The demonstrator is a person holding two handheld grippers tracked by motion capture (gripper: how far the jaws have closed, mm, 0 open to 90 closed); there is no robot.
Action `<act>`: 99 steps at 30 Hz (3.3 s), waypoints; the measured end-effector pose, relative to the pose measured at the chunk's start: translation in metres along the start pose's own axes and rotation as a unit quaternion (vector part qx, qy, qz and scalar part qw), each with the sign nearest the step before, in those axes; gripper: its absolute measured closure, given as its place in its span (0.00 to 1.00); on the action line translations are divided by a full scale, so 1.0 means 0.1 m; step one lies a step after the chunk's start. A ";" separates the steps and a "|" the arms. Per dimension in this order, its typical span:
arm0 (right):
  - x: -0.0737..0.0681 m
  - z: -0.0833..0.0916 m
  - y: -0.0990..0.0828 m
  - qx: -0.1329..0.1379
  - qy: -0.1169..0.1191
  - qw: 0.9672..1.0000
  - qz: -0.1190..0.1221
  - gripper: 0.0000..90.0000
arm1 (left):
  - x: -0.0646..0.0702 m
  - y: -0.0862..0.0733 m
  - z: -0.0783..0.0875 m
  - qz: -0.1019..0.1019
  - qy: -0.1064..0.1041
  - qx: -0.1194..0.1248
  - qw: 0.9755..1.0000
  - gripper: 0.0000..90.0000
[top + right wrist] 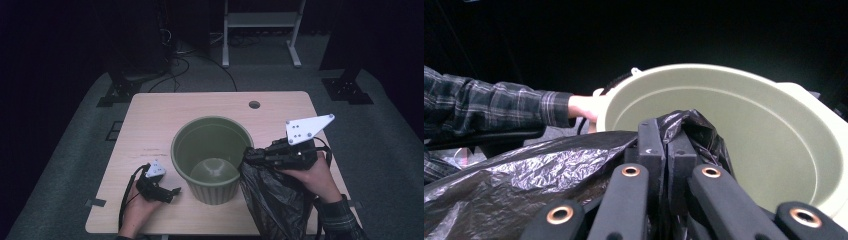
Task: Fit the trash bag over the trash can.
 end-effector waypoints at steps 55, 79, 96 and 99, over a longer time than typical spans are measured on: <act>0.66 -1.56 1.32 0.062 0.164 0.985 -0.001 0.98 | 0.00 0.00 0.00 0.000 -0.001 0.000 1.000 0.01; 0.63 -1.04 0.68 0.003 0.096 0.995 -0.041 0.96 | 0.00 0.00 0.00 -0.001 -0.001 0.000 1.000 0.01; 0.69 -0.66 0.30 -0.058 0.003 0.996 -0.072 0.71 | 0.00 0.00 0.00 -0.001 -0.001 0.000 1.000 0.01; 0.69 -0.56 0.26 -0.061 -0.017 0.995 -0.074 0.64 | 0.00 0.00 0.00 -0.001 -0.001 0.000 1.000 0.01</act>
Point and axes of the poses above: each handheld gripper's, and its own axes: z roughly backward along the jaws, y roughly out of its top, x roughly to its right, the point moved 3 cm from there along -z, roughly forward along the jaws, and after that the axes turned 7 degrees about y, right-handed, at the moved point
